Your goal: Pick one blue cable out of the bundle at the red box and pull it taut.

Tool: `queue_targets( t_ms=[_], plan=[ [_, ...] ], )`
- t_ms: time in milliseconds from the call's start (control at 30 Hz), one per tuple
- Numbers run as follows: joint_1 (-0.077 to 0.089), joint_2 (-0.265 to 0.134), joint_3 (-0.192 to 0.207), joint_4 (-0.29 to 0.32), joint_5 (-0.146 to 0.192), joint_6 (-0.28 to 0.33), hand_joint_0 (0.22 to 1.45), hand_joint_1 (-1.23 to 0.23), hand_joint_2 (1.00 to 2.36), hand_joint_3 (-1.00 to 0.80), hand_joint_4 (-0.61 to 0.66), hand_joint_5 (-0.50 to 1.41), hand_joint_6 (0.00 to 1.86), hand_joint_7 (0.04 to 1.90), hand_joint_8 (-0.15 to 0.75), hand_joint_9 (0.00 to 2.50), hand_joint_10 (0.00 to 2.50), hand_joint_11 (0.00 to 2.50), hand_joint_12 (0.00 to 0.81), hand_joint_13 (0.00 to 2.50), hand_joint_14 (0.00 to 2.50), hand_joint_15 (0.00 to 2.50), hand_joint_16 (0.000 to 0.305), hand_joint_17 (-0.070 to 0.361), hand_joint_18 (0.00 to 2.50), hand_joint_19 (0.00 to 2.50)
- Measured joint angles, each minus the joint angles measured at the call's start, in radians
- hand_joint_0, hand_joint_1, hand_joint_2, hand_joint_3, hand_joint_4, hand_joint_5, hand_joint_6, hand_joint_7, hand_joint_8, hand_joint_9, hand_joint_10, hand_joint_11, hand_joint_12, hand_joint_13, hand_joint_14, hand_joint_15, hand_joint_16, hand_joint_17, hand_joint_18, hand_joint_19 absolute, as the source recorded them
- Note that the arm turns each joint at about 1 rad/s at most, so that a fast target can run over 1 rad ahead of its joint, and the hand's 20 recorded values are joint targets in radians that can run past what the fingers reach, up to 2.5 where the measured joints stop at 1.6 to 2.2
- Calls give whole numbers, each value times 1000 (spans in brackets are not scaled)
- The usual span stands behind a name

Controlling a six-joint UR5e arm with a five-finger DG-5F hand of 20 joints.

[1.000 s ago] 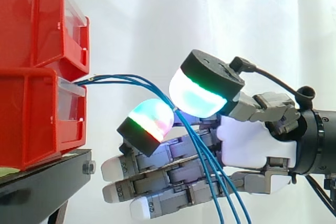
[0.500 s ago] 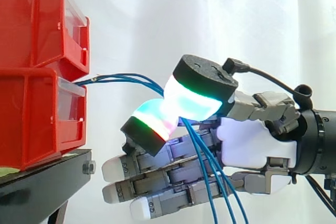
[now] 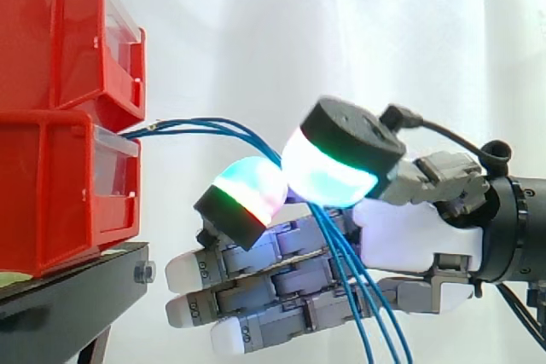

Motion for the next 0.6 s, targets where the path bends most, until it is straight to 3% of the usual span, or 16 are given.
queue_targets(
  t_ms=[133,300,600],
  plan=[
    [0,2,0,0,0,-1,514,-649,1000,-500,55,-125,836,1052,241,626,4,135,368,224,0,0,57,129,312,134],
    [0,4,0,0,0,-3,564,-581,1002,-465,61,-124,831,1083,239,642,4,146,355,222,0,0,55,123,294,148],
    [0,5,0,0,0,-5,606,-783,1016,-232,74,-130,836,1089,250,630,4,173,353,233,0,0,54,121,307,137]
  ],
)
